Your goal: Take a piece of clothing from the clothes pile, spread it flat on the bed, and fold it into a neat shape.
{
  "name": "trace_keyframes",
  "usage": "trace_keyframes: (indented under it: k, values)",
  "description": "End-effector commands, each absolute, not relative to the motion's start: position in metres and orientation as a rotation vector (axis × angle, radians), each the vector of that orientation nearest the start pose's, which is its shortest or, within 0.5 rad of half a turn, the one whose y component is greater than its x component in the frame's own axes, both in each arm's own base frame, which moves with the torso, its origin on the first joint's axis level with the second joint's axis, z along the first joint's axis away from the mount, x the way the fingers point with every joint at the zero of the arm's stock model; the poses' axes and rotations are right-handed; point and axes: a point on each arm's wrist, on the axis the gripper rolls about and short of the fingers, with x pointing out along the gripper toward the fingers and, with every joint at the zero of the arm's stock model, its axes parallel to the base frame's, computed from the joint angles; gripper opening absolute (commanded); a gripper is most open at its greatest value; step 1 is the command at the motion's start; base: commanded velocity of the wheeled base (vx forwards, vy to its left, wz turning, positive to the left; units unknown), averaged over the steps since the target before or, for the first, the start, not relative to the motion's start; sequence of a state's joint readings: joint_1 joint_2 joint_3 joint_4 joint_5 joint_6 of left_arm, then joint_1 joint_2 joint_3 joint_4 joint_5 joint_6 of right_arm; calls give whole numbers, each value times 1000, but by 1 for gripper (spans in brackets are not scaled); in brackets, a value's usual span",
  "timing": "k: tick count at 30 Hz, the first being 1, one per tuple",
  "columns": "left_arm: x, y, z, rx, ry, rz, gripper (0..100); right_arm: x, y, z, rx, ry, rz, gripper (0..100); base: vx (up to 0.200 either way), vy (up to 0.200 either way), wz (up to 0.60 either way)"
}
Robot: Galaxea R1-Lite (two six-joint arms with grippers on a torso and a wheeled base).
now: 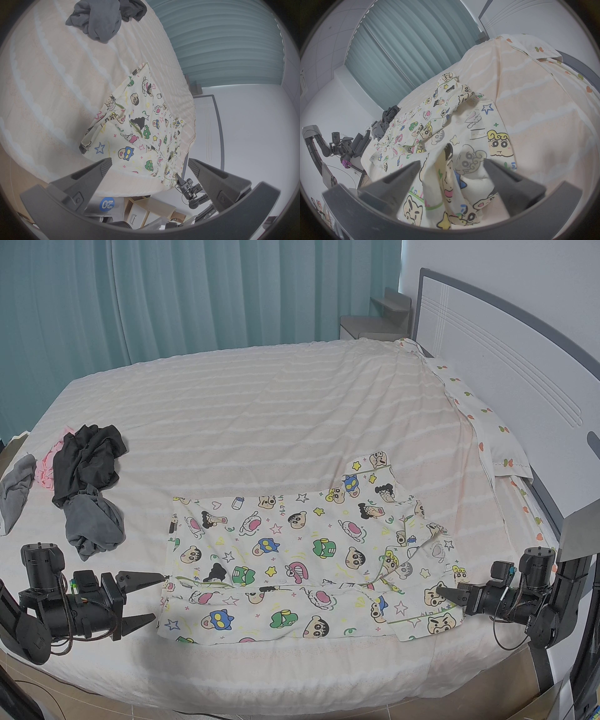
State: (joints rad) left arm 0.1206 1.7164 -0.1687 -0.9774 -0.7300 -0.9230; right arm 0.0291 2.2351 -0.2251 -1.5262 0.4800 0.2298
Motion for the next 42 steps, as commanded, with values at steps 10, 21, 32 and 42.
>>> trace_keyframes:
  k: [10, 21, 32, 42]
  values:
    - [205, 10, 71, -1111, 776, -311, 100, 264, 19, 5, 324, 513, 448, 0, 0, 0, 0]
    - [205, 10, 72, -1111, 776, -311, 100, 255, 22, 30, 309, 434, 501, 0, 0, 0, 0]
    - [205, 10, 72, -1111, 775, -312, 100, 266, 22, 42, 299, 355, 504, 0, 0, 0, 0]
    - [205, 10, 72, -1110, 773, -311, 100, 281, 16, 49, 293, 298, 482, 0, 0, 0, 0]
